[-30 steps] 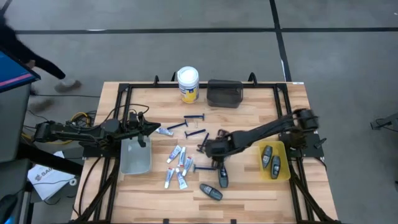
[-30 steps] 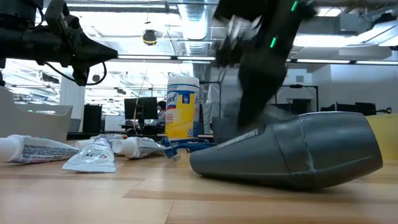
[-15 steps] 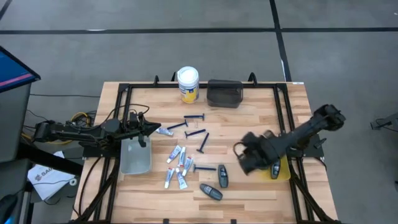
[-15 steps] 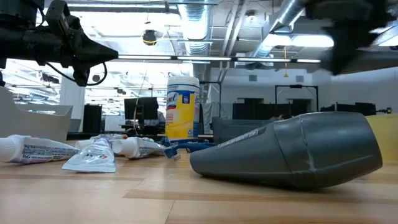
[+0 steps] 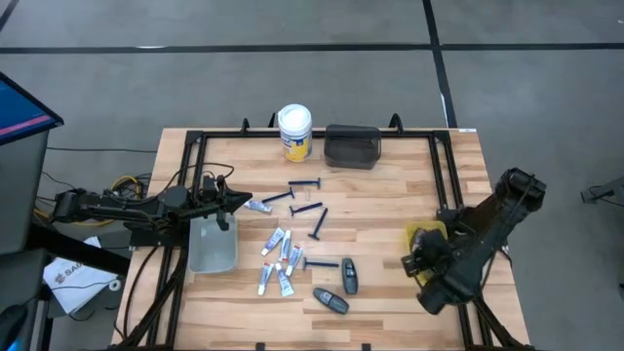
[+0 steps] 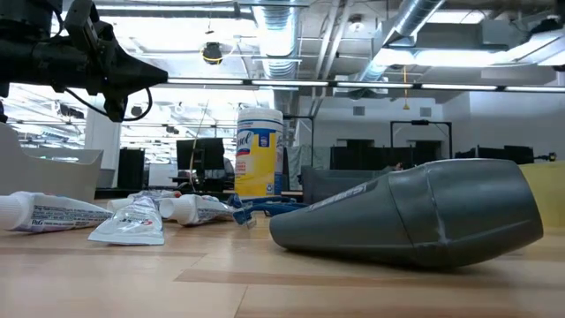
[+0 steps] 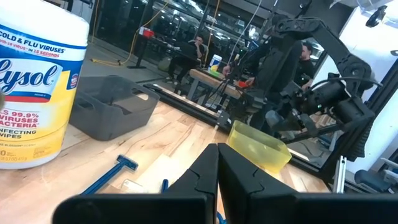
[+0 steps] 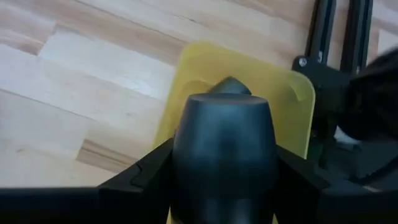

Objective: Pick & Place Travel size toiletries
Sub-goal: Put the black deodorant into the yellow bin

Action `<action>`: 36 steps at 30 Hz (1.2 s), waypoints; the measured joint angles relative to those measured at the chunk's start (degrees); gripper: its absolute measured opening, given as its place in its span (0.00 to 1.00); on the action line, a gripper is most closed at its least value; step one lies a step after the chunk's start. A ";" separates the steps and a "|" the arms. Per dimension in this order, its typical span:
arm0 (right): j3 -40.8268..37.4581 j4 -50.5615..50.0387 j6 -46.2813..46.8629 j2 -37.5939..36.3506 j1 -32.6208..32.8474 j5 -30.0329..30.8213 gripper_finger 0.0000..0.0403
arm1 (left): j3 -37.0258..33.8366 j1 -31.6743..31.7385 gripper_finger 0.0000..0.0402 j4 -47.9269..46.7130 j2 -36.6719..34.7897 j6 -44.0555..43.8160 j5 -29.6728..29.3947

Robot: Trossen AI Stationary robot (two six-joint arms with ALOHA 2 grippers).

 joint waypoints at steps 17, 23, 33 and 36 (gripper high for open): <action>-1.30 5.56 3.50 6.56 0.69 -1.64 0.51 | 0.00 0.02 0.00 0.56 0.00 -0.01 0.00; -1.34 5.48 3.50 9.35 -0.77 -2.69 0.52 | 0.00 0.00 0.00 0.87 0.00 0.00 0.00; -1.34 4.61 3.75 8.76 -0.86 -2.71 0.61 | 0.00 0.01 0.00 0.94 0.00 0.00 0.00; -1.34 4.27 3.75 8.76 -0.86 -2.71 0.66 | 0.00 0.02 0.00 1.00 0.00 -0.01 -0.01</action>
